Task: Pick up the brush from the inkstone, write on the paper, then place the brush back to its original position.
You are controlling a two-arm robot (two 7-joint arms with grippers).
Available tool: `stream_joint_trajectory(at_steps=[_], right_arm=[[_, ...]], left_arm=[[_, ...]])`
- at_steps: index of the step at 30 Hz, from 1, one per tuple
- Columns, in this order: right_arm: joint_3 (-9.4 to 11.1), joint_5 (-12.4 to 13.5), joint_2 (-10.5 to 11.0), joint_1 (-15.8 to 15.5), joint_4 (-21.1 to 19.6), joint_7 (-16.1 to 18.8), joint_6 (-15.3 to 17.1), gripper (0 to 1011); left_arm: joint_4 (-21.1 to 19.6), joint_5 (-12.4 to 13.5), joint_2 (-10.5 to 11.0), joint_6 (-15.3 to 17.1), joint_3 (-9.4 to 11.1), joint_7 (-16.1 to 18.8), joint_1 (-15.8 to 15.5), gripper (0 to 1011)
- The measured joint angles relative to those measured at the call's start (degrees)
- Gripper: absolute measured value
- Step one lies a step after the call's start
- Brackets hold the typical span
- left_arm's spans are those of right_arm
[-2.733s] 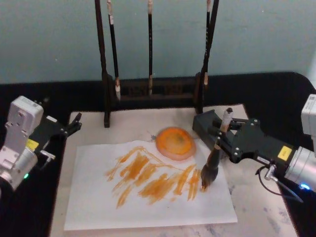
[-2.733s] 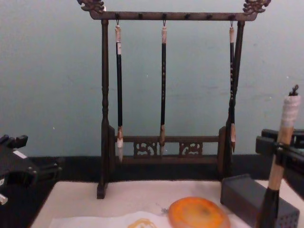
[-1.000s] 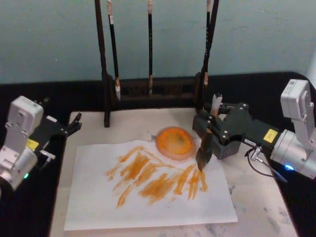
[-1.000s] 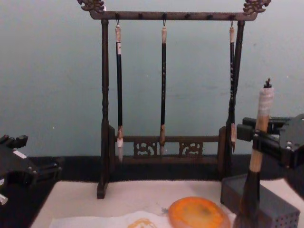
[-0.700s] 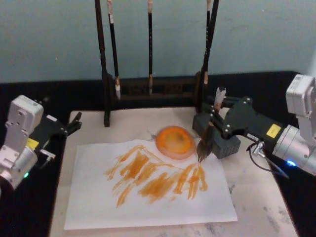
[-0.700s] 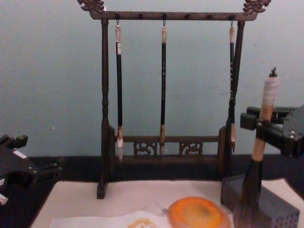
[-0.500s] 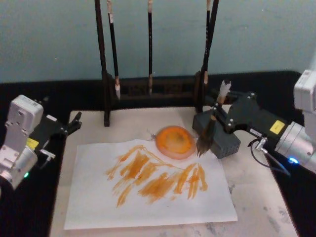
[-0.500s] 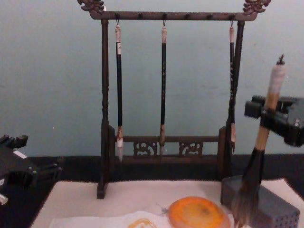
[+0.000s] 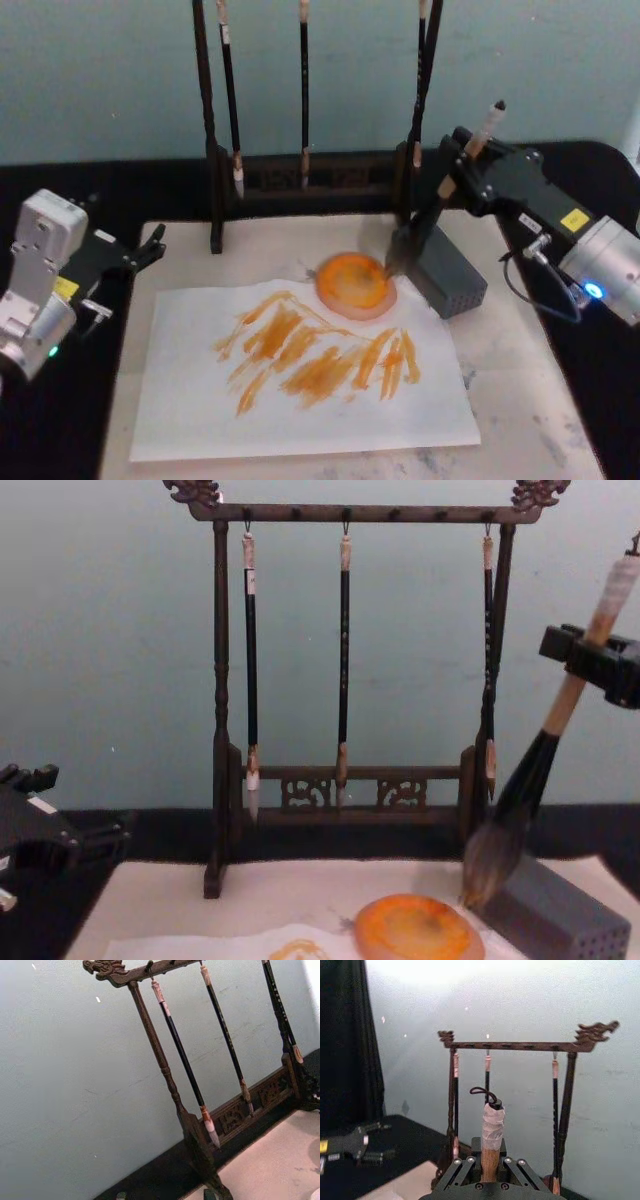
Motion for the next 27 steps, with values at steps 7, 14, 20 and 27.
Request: stream_joint_trajectory(at_steps=[7,14,20,27], right_arm=[[0.11,5.68,-2.18,2.23,3.2,0.14,3.38,163],[0.58,12.69,-4.74,4.53,7.12,-0.12,7.52,163],[1.5,18.36,-7.05,6.28,10.75,-1.8,10.82,163],[2.92,24.01,-9.05,7.62,14.56,-4.43,14.08,163]], left_arm=[[0.0,0.0,0.0,0.0,0.0,0.0,0.0,1001],[0.0,0.0,0.0,0.0,0.0,0.0,0.0,1001],[0.0,0.0,0.0,0.0,0.0,0.0,0.0,1001],[0.0,0.0,0.0,0.0,0.0,0.0,0.0,1001]])
